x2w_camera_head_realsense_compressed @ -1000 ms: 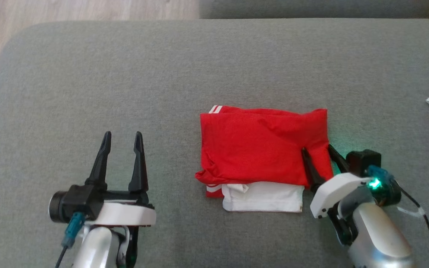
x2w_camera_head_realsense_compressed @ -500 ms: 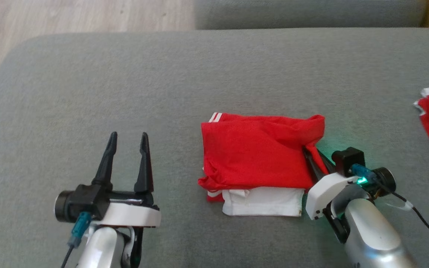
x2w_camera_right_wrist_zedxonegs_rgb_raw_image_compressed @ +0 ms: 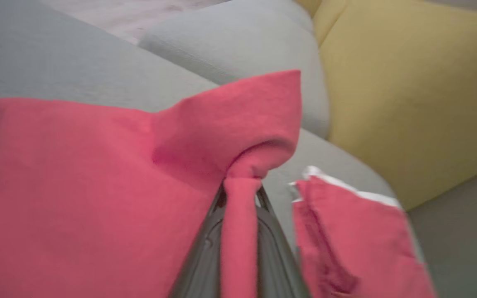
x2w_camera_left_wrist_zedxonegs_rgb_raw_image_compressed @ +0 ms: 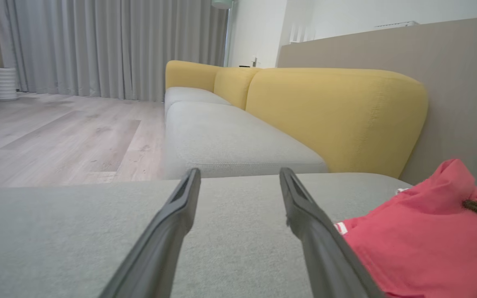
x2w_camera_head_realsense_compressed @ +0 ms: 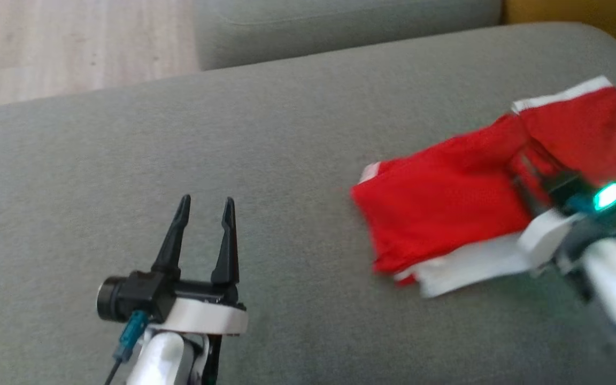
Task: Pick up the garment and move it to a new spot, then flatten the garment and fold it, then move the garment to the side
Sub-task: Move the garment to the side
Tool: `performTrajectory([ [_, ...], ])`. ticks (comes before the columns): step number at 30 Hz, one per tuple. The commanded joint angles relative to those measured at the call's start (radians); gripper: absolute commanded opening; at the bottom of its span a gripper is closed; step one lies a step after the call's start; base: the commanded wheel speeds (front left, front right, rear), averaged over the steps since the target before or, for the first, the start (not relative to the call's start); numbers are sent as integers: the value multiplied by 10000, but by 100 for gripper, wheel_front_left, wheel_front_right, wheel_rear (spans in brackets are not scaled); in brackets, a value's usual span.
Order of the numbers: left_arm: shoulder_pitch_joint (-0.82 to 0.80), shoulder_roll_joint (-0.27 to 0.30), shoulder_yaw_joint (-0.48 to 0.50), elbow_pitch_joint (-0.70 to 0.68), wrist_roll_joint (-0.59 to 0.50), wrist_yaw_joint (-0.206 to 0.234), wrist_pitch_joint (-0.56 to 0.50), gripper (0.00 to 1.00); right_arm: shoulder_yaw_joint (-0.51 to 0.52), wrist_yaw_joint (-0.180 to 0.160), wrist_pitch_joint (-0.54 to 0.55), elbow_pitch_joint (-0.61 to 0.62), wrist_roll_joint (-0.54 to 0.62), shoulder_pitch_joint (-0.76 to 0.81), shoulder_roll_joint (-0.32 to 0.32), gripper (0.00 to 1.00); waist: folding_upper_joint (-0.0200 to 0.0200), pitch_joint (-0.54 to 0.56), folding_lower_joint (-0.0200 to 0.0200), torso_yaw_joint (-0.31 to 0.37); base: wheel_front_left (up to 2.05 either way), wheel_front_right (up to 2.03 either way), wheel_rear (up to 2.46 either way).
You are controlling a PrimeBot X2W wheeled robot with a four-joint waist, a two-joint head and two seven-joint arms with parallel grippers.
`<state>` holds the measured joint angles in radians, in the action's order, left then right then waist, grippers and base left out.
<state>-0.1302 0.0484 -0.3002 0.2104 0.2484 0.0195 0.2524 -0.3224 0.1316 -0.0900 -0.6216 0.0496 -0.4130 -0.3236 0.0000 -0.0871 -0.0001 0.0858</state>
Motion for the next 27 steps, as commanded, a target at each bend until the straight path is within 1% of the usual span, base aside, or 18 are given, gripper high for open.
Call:
performTrajectory([
  [1, -547, 18, 237, -441, 33, 77, 93, 100, -182, -9, 110, 567, -146, -710, -654, 0, 0, -373, 1, 361, 0, 0, 0],
  [5, -948, 18, 279, -634, -149, 53, 93, 100, -296, -9, 478, 1104, -411, -1324, -2086, 0, 0, -1058, 1, 636, 0, 0, 0],
  [8, -1328, 18, 319, -749, -337, -13, 93, 100, -161, -9, 633, 1306, -596, -1805, -2966, 0, 0, -1660, 1, 751, 0, 0, 0],
  [9, -1589, 18, 341, -804, -440, -59, 93, 100, -4, -9, 738, 1374, -635, -2062, -3402, 0, 0, -2037, 1, 797, 0, 0, 0],
  [12, -1954, 18, 343, -823, -561, -148, 93, 100, 304, -9, 866, 1308, -621, -2323, -3901, 0, 0, -2478, 1, 800, 0, 0, 0],
  [15, -2261, 18, 379, -812, -659, -224, 93, 100, 657, -9, 906, 1047, -545, -2582, -4238, 0, 0, -2825, 1, 797, 0, 0, 0],
  [18, -2477, 18, 423, -781, -694, -287, 93, 100, 991, -9, 922, 665, -443, -2802, -4332, 0, 0, -3039, 1, 754, 0, 0, 0],
  [27, -2705, 20, 860, -555, -833, -460, 93, 100, 1886, -9, 760, -419, 79, -3284, -4153, 0, 0, -3361, 1, 524, 0, 0, 0],
])
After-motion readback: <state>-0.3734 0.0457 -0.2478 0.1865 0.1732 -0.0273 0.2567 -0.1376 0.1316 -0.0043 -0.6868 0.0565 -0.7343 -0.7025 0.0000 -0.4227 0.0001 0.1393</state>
